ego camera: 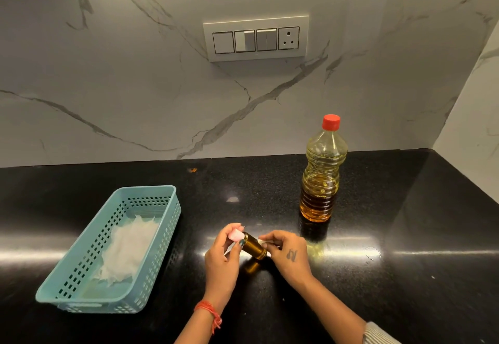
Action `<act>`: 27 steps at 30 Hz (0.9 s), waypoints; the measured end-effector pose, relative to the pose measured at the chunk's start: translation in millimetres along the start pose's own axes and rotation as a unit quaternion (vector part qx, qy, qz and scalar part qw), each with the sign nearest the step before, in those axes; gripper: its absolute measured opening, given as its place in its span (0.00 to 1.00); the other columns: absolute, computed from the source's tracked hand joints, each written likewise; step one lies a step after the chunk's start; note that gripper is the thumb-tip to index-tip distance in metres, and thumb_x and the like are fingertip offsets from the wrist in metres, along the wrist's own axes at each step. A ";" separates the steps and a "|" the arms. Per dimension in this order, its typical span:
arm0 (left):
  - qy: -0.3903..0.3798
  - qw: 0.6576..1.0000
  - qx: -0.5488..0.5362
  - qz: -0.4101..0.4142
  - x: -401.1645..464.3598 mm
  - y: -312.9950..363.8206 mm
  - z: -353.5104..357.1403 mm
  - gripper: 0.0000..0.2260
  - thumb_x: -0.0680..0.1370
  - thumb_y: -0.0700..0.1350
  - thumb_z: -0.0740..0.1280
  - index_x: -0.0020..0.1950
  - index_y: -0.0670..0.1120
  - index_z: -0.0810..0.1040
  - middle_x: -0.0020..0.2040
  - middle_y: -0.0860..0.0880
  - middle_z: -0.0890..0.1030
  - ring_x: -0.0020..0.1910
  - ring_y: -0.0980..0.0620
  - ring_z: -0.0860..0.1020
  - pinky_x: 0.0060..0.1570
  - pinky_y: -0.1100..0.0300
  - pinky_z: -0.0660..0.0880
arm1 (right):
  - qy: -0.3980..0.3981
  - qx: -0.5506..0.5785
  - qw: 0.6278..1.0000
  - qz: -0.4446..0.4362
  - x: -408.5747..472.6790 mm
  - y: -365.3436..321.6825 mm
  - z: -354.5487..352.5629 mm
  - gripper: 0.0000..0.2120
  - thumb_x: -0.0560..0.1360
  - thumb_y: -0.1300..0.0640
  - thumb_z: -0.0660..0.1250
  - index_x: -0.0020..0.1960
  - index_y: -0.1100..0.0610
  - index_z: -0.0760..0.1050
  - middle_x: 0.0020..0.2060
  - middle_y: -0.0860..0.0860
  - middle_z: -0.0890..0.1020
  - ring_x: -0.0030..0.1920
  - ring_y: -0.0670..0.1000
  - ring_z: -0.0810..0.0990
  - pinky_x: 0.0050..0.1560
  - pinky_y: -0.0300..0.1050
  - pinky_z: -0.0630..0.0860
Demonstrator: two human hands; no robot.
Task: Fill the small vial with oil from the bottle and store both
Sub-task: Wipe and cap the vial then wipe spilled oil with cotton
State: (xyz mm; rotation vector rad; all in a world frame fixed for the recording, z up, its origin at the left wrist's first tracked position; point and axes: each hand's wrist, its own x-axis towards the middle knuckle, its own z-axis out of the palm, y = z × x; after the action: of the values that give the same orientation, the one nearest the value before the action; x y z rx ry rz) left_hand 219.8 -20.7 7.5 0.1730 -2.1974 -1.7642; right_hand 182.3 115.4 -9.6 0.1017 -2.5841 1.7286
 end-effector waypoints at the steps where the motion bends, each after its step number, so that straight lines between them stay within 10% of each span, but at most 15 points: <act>1: -0.001 1.000 0.001 -0.001 -0.3 -0.3 -0.3 0.16 0.75 0.34 0.65 0.53 0.55 0.77 0.52 0.57 0.81 0.55 0.63 0.77 0.52 0.72 0.73 | -0.001 -0.003 1.000 -0.009 -4.4 1.8 -0.2 0.14 0.69 0.64 0.71 0.39 0.43 0.80 0.38 0.43 0.84 0.42 0.40 0.82 0.45 0.32 0.76; 27: 0.037 0.993 -0.090 -0.060 -2.3 2.5 -0.3 0.14 0.73 0.35 0.68 0.54 0.50 0.77 0.51 0.50 0.81 0.52 0.56 0.80 0.45 0.73 0.75 | -0.034 -0.017 0.999 0.000 6.3 -10.1 5.0 0.05 0.71 0.58 0.70 0.43 0.49 0.82 0.39 0.44 0.84 0.42 0.40 0.80 0.42 0.27 0.72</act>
State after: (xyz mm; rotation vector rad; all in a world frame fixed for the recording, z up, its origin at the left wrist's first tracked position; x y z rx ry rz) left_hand 222.3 -19.8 9.7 0.3293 -2.0032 -1.9761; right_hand 176.7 106.7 -1.7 0.1625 -2.6601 1.7110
